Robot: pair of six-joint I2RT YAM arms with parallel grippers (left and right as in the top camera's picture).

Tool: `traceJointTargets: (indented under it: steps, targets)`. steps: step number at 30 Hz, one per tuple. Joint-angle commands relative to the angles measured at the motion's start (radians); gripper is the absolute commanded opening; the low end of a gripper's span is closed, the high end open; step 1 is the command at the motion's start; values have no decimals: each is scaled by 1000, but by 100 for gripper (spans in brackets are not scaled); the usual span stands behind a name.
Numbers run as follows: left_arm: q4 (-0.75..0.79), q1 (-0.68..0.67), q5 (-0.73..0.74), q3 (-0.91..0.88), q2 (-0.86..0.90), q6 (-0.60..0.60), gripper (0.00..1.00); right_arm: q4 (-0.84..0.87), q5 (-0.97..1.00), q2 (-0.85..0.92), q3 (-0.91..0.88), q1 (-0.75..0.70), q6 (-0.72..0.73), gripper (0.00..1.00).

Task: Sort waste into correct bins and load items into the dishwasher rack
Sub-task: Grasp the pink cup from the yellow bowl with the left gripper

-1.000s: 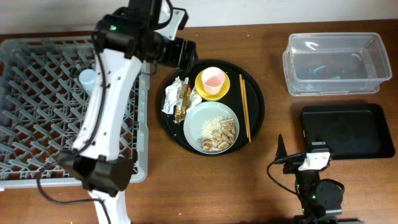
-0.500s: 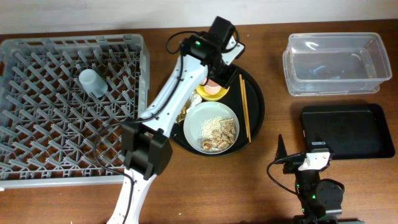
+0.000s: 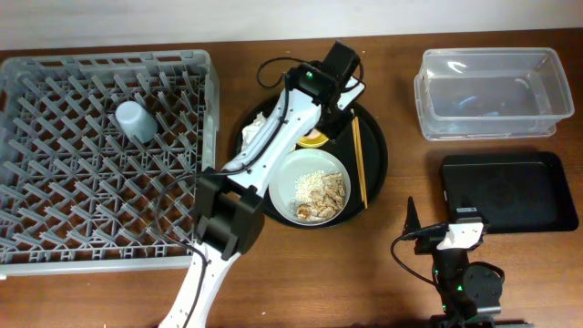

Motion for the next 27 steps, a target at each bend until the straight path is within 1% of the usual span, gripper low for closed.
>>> traceJointTargets:
  steps: [1,2,4,5,6,7,9,11,12,14,16,19,21,24,27]
  targets:
    - [17,3,-8,7,31,19,58,-6,13,-6,-5,6,-3,98]
    - [22,3,-9,7,31,19,54,-6,13,-6,-5,6,-3,98]
    - [28,3,-66,7,31,-7,48,-6,13,-6,-5,6,-3,98]
    - [31,3,-114,7,30,-27,47,-6,13,-6,-5,6,-3,98]
    - [31,3,-132,7,30,-26,46,-6,13,-6,-5,6,-3,98]
    - [30,3,-131,7,30,-26,42,-6,13,-6,-5,6,-3,98]
    - [28,3,-130,8,30,-26,33,-6,13,-6,-5,6,-3,98]
    - [27,3,-131,8,30,-26,26,-6,13,-6,-5,6,-3,98]
    - [27,3,-130,11,30,-26,24,-6,13,-6,-5,6,-3,98]
    - [23,2,-127,15,30,-27,24,-6,13,-6,-5,6,-3,98]
    - [23,3,-127,15,28,-63,12,-6,13,-6,-5,6,-3,98]
    - [19,3,-126,23,18,-80,11,-6,13,-6,-5,6,-3,98]
    - [-2,3,-116,43,5,-87,7,-6,13,-6,-5,6,-3,98]
    - [-54,3,-116,99,-42,-140,1,-6,13,-6,-5,6,-3,98]
    - [-107,5,-116,148,-109,-209,1,-6,13,-6,-5,6,-3,98]
